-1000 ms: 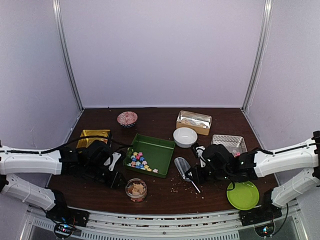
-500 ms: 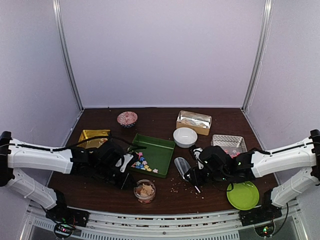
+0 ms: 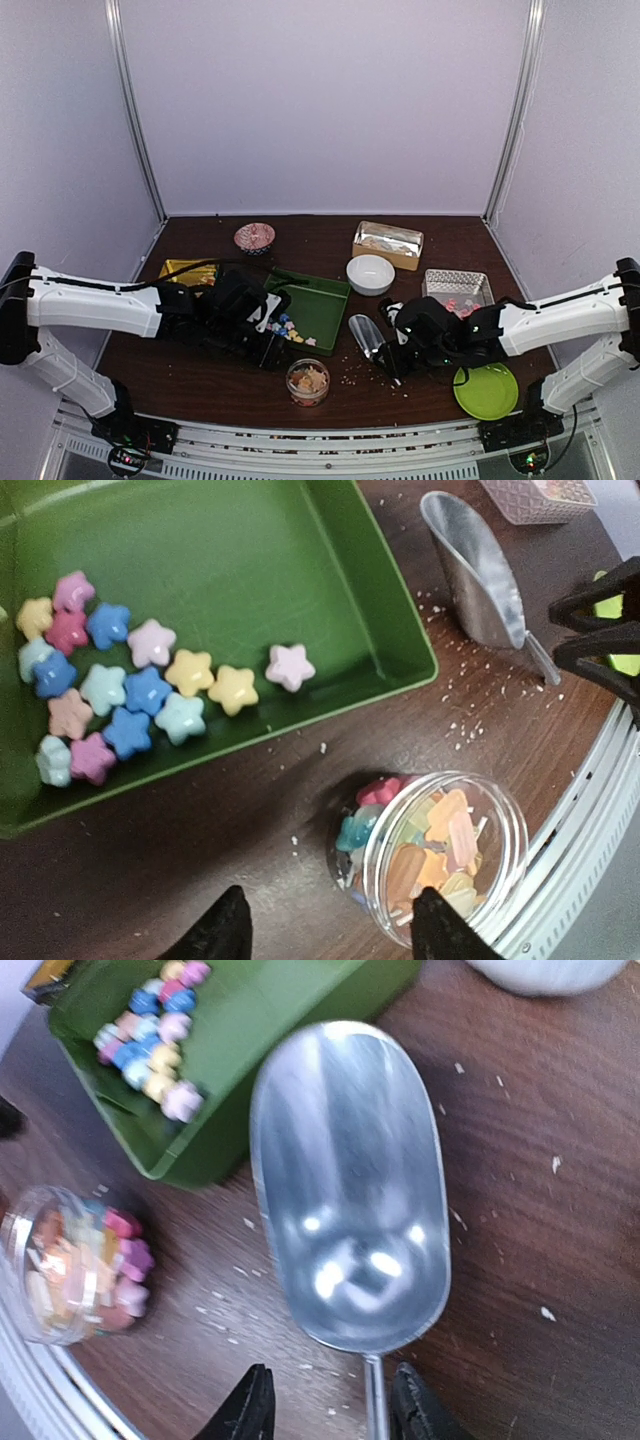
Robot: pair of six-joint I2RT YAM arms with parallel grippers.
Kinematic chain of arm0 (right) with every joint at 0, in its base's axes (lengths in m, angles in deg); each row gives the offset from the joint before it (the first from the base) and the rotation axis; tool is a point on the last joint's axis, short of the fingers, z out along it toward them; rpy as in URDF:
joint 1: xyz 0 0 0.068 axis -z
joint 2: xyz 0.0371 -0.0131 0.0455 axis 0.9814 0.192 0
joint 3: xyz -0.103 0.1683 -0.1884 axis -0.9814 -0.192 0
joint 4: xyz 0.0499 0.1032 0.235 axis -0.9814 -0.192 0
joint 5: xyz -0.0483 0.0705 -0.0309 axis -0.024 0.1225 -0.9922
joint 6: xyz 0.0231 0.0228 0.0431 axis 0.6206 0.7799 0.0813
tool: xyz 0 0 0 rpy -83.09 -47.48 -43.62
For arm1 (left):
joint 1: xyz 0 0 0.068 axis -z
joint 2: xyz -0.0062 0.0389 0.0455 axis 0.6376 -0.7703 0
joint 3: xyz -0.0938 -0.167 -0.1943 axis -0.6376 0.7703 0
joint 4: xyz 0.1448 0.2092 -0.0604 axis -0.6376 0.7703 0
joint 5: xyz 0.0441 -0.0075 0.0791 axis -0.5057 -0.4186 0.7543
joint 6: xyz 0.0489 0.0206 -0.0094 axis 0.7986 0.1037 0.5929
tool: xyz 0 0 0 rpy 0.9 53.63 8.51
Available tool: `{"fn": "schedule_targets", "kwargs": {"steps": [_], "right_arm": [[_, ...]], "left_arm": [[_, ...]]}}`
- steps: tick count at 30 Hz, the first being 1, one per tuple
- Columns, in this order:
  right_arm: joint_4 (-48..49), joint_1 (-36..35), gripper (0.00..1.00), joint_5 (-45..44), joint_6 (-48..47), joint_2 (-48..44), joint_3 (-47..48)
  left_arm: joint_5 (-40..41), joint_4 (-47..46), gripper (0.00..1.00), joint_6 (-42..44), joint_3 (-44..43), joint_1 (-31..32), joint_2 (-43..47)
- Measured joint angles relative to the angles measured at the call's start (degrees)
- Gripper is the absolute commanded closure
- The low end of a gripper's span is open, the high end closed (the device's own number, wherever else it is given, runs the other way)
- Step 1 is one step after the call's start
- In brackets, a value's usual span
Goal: Pack the candies
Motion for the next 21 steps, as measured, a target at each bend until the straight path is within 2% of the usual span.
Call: {"fn": "schedule_targets", "kwargs": {"steps": [4, 7, 14, 16, 21], "right_arm": [[-3.0, 0.0, 0.62, -1.6, 0.6, 3.0, 0.0], [-4.9, 0.0, 0.66, -2.5, 1.4, 5.6, 0.1], [-7.4, 0.0, 0.94, -4.0, 2.9, 8.7, 1.8], [-7.8, 0.0, 0.99, -5.2, 3.8, 9.0, 2.1], [-9.0, 0.2, 1.00, -8.0, 7.6, 9.0, 2.1]], "left_arm": [[4.0, 0.6, 0.36, -0.7, 1.1, 0.0, 5.4], [7.5, 1.6, 0.37, -1.7, 2.3, 0.0, 8.6], [15.2, 5.7, 0.39, -3.9, 3.8, 0.0, 11.4], [17.6, 6.8, 0.39, -4.7, 4.0, 0.0, 12.4], [24.3, 10.7, 0.40, -7.7, 4.2, 0.0, 14.0]]}}
